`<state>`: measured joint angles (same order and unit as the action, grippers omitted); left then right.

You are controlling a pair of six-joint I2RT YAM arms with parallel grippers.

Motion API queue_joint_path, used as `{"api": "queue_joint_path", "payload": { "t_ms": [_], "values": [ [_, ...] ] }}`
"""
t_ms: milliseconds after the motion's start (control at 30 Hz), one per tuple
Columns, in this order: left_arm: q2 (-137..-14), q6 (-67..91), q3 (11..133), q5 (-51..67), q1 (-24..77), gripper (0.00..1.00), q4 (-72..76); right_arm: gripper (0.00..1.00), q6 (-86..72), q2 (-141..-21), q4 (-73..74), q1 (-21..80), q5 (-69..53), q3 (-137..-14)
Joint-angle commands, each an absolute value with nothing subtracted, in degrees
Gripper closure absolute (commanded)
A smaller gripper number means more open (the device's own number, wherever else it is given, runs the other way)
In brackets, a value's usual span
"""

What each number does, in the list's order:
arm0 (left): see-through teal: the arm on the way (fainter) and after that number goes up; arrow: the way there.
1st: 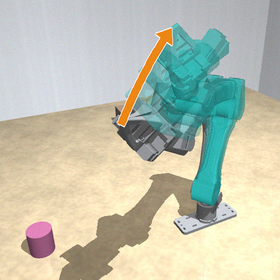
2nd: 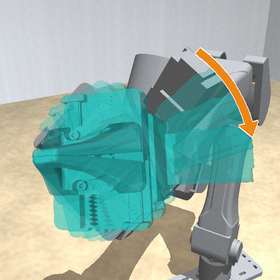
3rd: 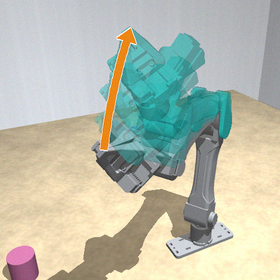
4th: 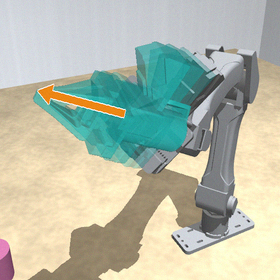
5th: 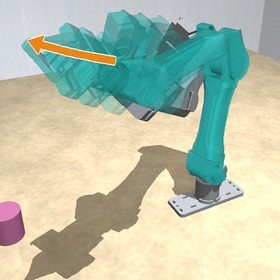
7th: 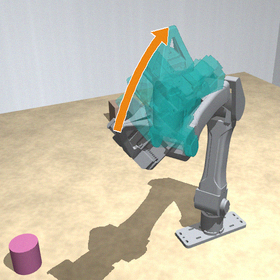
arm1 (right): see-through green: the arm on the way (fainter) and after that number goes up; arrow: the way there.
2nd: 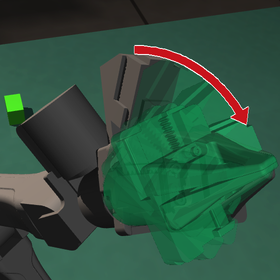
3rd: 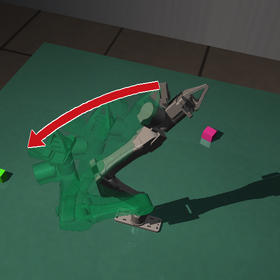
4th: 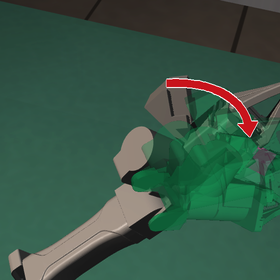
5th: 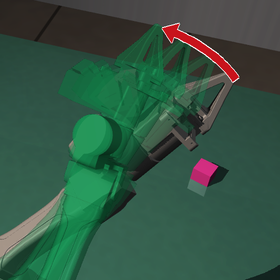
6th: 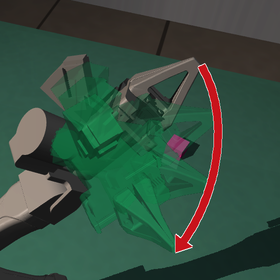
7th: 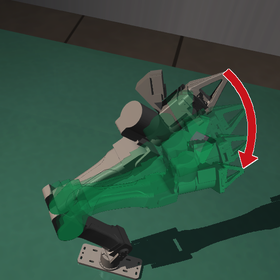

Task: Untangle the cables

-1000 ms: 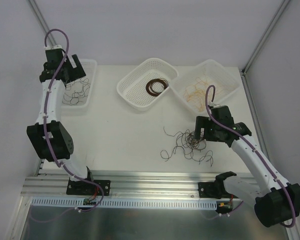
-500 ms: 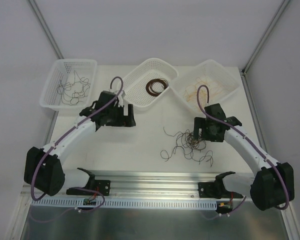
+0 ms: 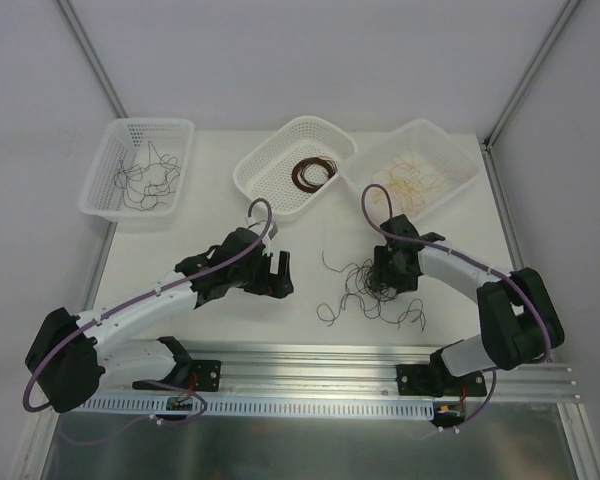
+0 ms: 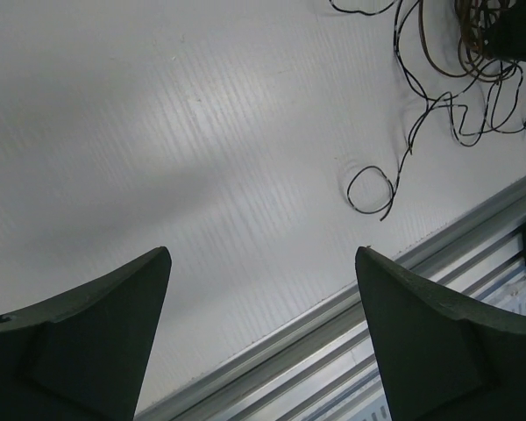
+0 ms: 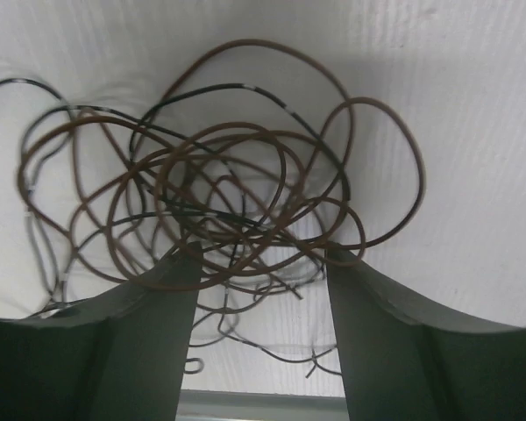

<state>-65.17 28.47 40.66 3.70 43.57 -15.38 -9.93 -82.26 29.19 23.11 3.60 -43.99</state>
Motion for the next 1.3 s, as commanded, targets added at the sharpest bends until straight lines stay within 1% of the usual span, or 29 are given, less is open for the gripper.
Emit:
{"api": "queue_joint_path", "payload": {
  "t_ms": [0, 67, 167, 233, 333, 467, 600, 733, 767, 933, 967, 1067, 1167, 1200, 1267],
  "values": [
    [-61.53, 30.85, 38.32, 0.27, 44.47, 0.13, -12.57, 0.41, -17.03, -84.98, 24.79, 28.64, 1.05, -46.14],
    [-60.82, 30.85, 37.1, 0.26, 44.65, 0.13, -12.31, 0.46, -18.97, -87.17, 24.44, 32.59, 1.23, -48.68],
    [-60.21, 31.11, 35.95, 0.26, 45.0, 0.14, -11.95, 0.51, -22.41, -90.16, 23.12, 36.64, 0.71, -52.1],
    [-60.64, 31.29, 35.68, 0.26, 45.35, 0.15, -11.78, 0.52, -23.81, -91.49, 22.94, 38.4, 0.53, -53.69],
    [-62.13, 31.46, 36.03, 0.26, 46.22, 0.16, -10.99, 0.55, -24.61, -93.34, 23.11, 38.85, 1.14, -55.98],
    [-65.73, 31.03, 38.22, 0.26, 48.51, 0.18, -8.97, 0.6, -24.96, -93.78, 24.78, 38.76, 5.35, -56.78],
    [-72.92, 29.8, 41.39, 0.35, 51.76, 0.21, -7.21, 0.6, -25.84, -93.43, 25.05, 37.79, 6.24, -55.64],
    [-79.97, 27.78, 45.52, -1.05, 54.84, 0.26, -6.68, 0.61, -26.28, -92.55, 24.44, 36.57, 5.8, -53.62],
    [-82.59, 27.43, 47.27, -1.05, 55.8, 0.31, -6.51, 0.61, -26.28, -92.46, 24.43, 36.56, 5.71, -53.44],
    [-89.2, 25.58, 51.06, -1.23, 56.69, 0.45, -6.24, 0.61, -26.19, -91.67, 24.43, 36.3, 5.45, -52.47],
    [-90.95, 25.49, 51.76, -1.23, 56.69, 0.51, -6.24, 0.61, -26.19, -91.32, 24.43, 36.39, 5.1, -52.12],
    [-93.59, 25.22, 52.99, -1.06, 56.69, 0.56, -6.33, 0.61, -26.02, -90.62, 24.17, 36.3, 5.1, -51.42],
    [-95.7, 25.4, 53.88, -0.27, 56.69, 0.65, -6.33, 0.61, -25.84, -90.09, 24.17, 36.21, 5.19, -50.63],
    [-96.15, 25.66, 53.96, -0.18, 56.78, 0.7, -6.42, 0.61, -25.84, -89.74, 24.17, 36.12, 5.27, -50.19],
    [-96.76, 26.01, 54.32, 1.48, 56.69, 0.77, -6.33, 0.61, -25.93, -89.65, 24.17, 35.86, 5.27, -49.84]
  ]
}}
